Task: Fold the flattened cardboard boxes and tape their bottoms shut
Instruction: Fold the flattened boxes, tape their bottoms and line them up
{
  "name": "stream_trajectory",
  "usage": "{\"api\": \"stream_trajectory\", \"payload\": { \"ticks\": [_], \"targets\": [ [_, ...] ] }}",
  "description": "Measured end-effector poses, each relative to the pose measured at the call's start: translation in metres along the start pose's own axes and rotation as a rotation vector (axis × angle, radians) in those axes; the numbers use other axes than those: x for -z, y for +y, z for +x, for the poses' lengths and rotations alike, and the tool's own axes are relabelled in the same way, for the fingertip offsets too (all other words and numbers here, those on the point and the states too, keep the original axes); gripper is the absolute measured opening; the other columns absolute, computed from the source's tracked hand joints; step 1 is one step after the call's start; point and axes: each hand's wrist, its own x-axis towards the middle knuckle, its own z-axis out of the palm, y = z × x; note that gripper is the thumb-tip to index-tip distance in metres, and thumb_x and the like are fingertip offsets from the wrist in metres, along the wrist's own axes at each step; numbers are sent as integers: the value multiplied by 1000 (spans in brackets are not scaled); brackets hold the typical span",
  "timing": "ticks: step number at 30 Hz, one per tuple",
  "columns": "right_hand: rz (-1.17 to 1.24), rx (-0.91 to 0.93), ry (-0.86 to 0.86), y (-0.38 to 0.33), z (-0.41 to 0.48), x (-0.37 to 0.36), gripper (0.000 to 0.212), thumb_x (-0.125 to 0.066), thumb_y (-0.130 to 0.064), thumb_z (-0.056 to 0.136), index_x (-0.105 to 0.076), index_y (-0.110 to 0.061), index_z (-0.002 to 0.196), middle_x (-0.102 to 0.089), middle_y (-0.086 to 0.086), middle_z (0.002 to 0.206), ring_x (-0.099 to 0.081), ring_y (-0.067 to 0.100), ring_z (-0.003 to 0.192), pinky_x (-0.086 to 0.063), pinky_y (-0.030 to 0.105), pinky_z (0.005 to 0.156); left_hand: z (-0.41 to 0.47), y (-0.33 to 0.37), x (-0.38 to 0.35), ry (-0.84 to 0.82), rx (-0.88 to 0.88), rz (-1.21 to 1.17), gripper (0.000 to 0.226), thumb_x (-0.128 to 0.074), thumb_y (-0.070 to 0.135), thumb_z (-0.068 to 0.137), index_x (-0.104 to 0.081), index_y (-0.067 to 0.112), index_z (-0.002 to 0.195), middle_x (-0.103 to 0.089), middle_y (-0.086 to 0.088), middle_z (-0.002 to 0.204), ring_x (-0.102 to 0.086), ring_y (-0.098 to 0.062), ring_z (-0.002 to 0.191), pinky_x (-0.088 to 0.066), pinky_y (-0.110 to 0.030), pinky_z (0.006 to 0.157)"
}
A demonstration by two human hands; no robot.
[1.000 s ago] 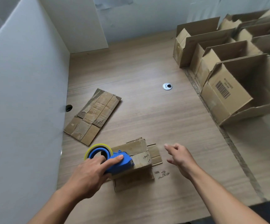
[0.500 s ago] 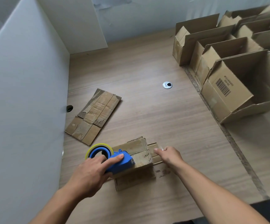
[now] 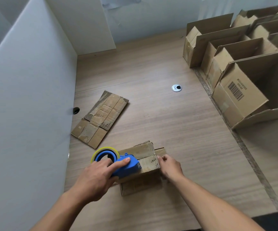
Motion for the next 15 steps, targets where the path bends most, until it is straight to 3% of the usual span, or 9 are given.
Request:
{"api": "stream_trajectory", "payload": {
  "ticks": [2,5,7,9,11,13,15],
  "targets": [
    [29,-25,-27,3,1,5,32,-57,-49,94,-51,-21,108,-65,9,111,-63,31,103,-51,33,86,0,-1,-2,-3,1,-17,97,-71,41,86,2,63,146,-39,14,83,-45,-13,63,-31,-26,54],
    [-41,-7,7,1,-1,12,29,-61,-49,92,-51,-23,101,-65,7,106,-63,29,98,-47,30,77,1,-3,-3,14,-29,-49,88,-58,45,94,14,70,139,-42,11,91,-48,-15,73,-36,-28,61],
    [6,96,100,-8,-8,21,26,-59,-47,93,-57,-21,91,-66,1,93,-63,25,92,-47,32,73,1,-4,-5,20,-36,-83,84,-52,47,97,20,72,134,-42,11,96,-48,-15,79,-41,-30,67],
    [199,271,113,-19,-17,29,20,-57,-40,97,-63,-21,90,-67,-5,88,-65,19,88,-53,35,75,2,-6,-5,8,-33,-108,83,-49,47,98,21,73,132,-43,10,98,-48,-16,81,-44,-33,70],
    [271,440,21,-29,-27,35,19,-57,-37,98,-63,-28,114,-64,-7,110,-62,10,101,-52,29,85,4,-7,-3,-27,-46,-140,79,-46,48,97,19,75,131,-44,9,98,-48,-18,83,-44,-33,72],
    [133,627,-109,-30,-29,36,49,-60,-42,96,-45,-39,142,-45,-8,141,-46,5,127,-40,28,105,5,-9,5,-42,-67,-177,77,-45,48,95,16,78,130,-48,9,99,-51,-18,87,-40,-27,72],
    [-102,789,-204,-25,-23,35,75,-62,-61,86,-22,-51,149,-15,-13,162,-14,5,148,-22,33,120,7,-12,14,-30,-66,-221,75,-49,45,96,10,81,128,-53,11,105,-54,-15,93,-34,-18,69]
  ]
}}
